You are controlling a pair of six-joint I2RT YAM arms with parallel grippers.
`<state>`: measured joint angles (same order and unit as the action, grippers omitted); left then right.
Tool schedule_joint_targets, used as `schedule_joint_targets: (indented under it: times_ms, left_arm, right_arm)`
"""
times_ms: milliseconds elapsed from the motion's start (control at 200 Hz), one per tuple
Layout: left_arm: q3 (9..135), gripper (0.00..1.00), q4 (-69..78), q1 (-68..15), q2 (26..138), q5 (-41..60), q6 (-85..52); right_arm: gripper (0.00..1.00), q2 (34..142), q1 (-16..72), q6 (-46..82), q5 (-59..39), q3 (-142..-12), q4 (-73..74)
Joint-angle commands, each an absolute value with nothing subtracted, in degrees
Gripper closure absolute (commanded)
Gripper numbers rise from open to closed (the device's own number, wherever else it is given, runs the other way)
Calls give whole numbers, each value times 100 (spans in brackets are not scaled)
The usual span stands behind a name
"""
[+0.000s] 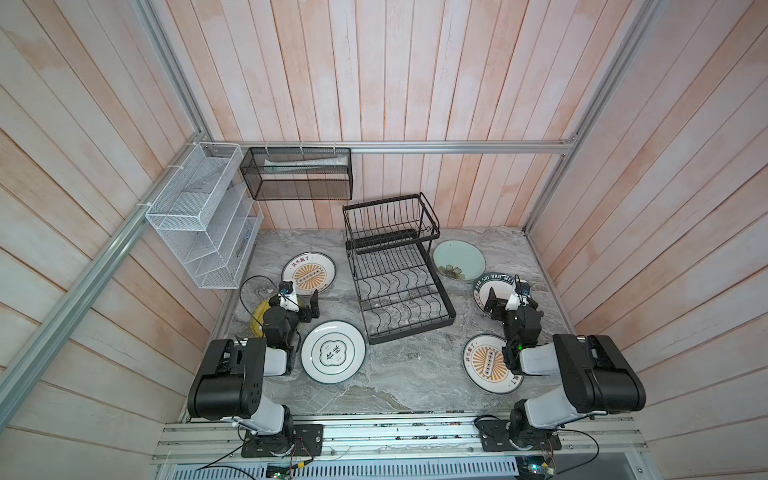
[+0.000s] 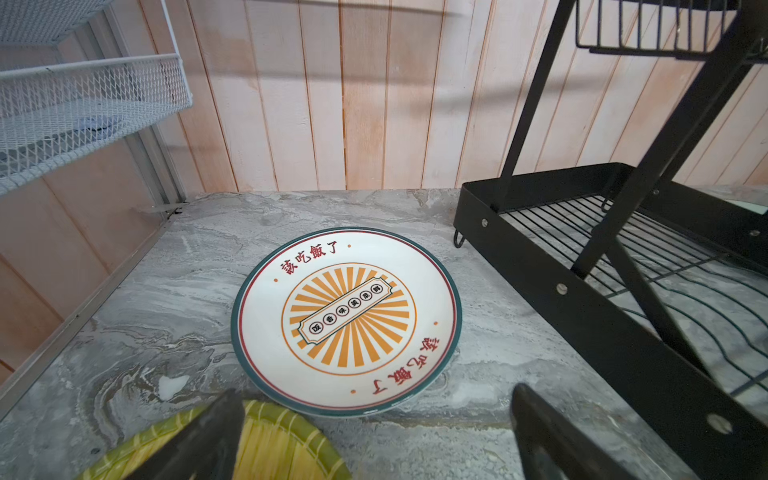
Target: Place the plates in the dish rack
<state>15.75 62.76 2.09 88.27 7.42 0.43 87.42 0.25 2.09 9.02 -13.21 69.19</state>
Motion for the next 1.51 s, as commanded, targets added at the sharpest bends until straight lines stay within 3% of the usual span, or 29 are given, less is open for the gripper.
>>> schedule_joint_targets:
  times_ms: [0,1500]
  left_arm:
    - [1679,0,6277,229,8809,693,7]
    - [1679,0,6265,299,8813,808,-26]
  right_arm:
    - [2,8712,-51,193,791,-1392,6927]
    - [2,8706,-53,176,782,-1397,6916]
